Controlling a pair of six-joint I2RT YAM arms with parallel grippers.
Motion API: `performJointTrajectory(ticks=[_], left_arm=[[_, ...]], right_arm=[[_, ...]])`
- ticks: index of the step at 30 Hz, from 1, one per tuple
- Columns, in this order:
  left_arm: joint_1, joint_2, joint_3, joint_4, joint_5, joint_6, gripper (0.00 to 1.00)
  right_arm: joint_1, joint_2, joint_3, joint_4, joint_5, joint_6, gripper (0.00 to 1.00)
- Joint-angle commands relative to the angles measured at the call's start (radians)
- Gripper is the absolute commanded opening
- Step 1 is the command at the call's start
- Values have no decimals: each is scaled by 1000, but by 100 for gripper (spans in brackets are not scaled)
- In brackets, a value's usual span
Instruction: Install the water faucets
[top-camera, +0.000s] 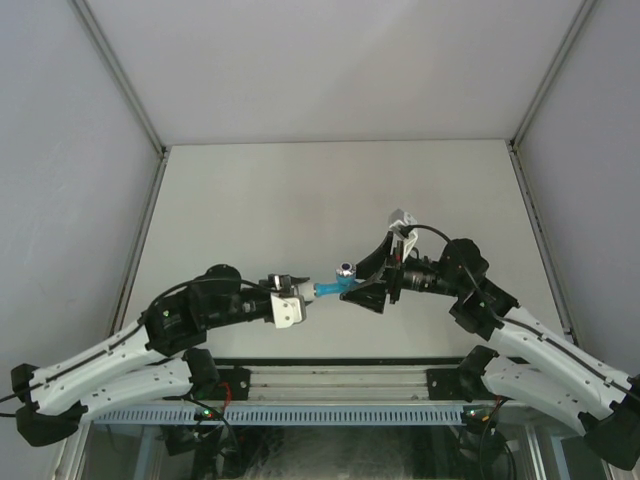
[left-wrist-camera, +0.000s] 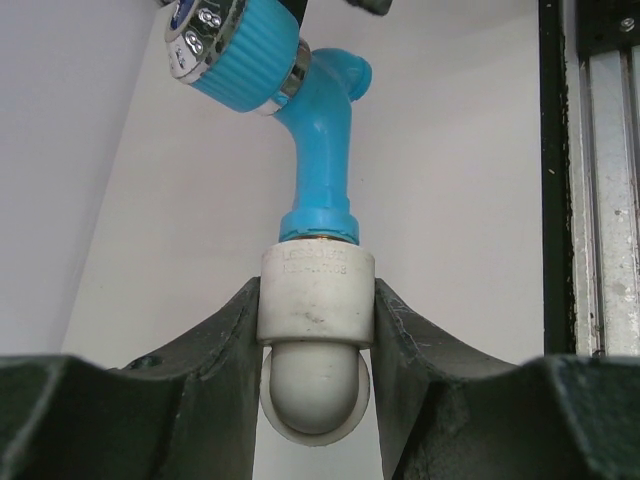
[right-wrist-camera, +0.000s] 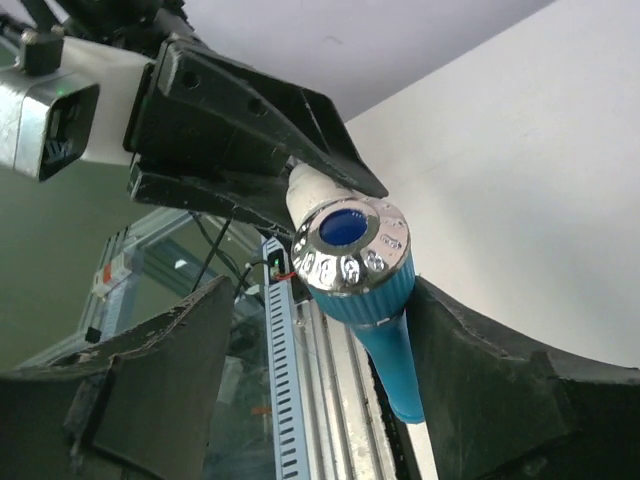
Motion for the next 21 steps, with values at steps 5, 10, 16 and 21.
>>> performJointTrajectory(ticks=[5, 10, 16, 21], left_arm=[[5, -55, 1, 94, 51, -39, 0], [6, -57, 14, 72, 99, -40, 0], [5, -48, 24, 70, 126, -37, 0], [6, -37, 33, 59, 120, -30, 0]], right_arm=[[-3, -21, 47, -12, -27, -248, 71], [0, -13, 48, 11, -54, -353, 72], [1, -6, 47, 68, 64, -267, 63], [-19, 4, 49, 123, 16, -74, 32]])
